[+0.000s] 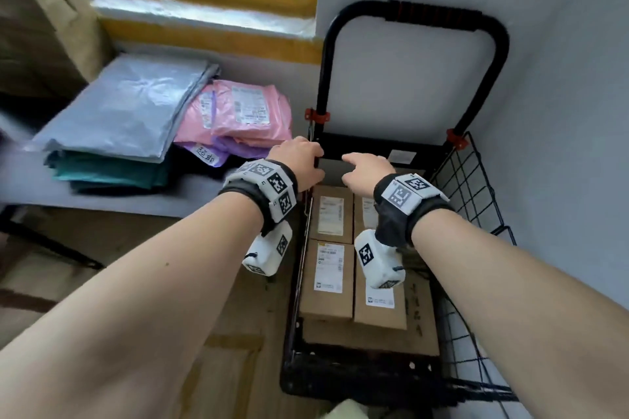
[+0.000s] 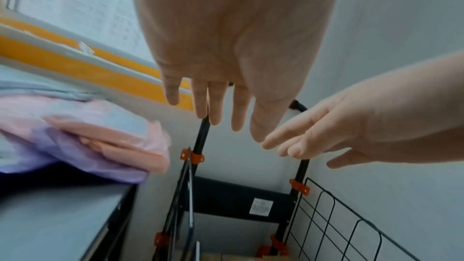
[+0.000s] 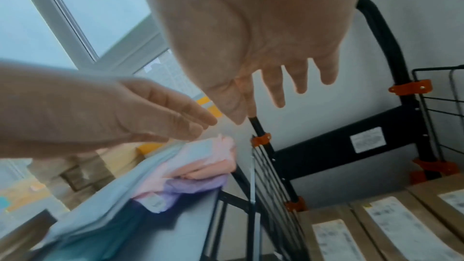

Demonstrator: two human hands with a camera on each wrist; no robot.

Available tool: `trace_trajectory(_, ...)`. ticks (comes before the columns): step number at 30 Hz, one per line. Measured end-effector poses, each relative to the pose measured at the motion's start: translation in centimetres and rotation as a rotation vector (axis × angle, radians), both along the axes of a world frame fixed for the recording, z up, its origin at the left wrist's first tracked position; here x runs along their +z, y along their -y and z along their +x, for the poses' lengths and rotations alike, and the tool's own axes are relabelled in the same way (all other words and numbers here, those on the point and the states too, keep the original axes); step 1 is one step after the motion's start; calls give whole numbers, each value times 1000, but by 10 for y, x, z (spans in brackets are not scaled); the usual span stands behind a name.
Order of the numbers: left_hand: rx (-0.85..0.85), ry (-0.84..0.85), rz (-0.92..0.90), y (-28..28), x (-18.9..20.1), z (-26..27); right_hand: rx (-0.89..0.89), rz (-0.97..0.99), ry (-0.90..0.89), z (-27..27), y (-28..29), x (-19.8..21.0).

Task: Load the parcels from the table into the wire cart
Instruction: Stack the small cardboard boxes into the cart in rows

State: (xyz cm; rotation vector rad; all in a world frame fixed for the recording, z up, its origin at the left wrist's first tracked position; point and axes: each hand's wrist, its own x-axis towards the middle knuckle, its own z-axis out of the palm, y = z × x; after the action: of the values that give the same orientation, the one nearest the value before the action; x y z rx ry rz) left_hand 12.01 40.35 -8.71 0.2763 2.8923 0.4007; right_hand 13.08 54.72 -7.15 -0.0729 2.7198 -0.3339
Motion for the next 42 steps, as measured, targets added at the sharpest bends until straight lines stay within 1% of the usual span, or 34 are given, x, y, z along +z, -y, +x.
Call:
trace_trajectory(4, 18, -52, -12, 47, 32, 32, 114, 58, -94, 25, 45, 59)
trace_trajectory(7, 42, -62, -9, 83, 52, 56, 147, 78, -145, 42, 81, 81)
trace_trajectory(10, 79, -75, -38, 123, 68, 79, 191, 109, -165, 59, 126, 87)
trace_trajectory(16, 242, -120, -99, 229, 88, 122, 322, 93, -167, 86, 235, 94)
trace_trajectory(17, 252, -119, -98, 236, 88, 124, 328, 89, -161, 88, 242, 96)
trace_trajectory(21, 366, -133, -125, 301, 99, 146, 424, 35, -200, 99, 310, 109)
trace_trajectory(26, 483, -115, -166, 374, 97, 159, 534, 6, -193, 95, 393, 105)
trace_trajectory(30, 542, -83, -210, 435, 89, 156, 602, -20, -187, 81, 453, 97)
trace_trajectory(33, 572, -82, -254, 480, 83, 143, 618, -40, -167, 60, 497, 91)
trace_trajectory(36, 618, -90, -269, 526, 80, 121, 640, -71, -153, 30, 545, 84)
trace_trajectory(39, 656, -43, -273, 570, 81, 94, 655, -78, -125, -1, 588, 80)
trace_trajectory(42, 690, -29, -283, 615, 81, 64, 673, -60, -97, -35, 629, 75)
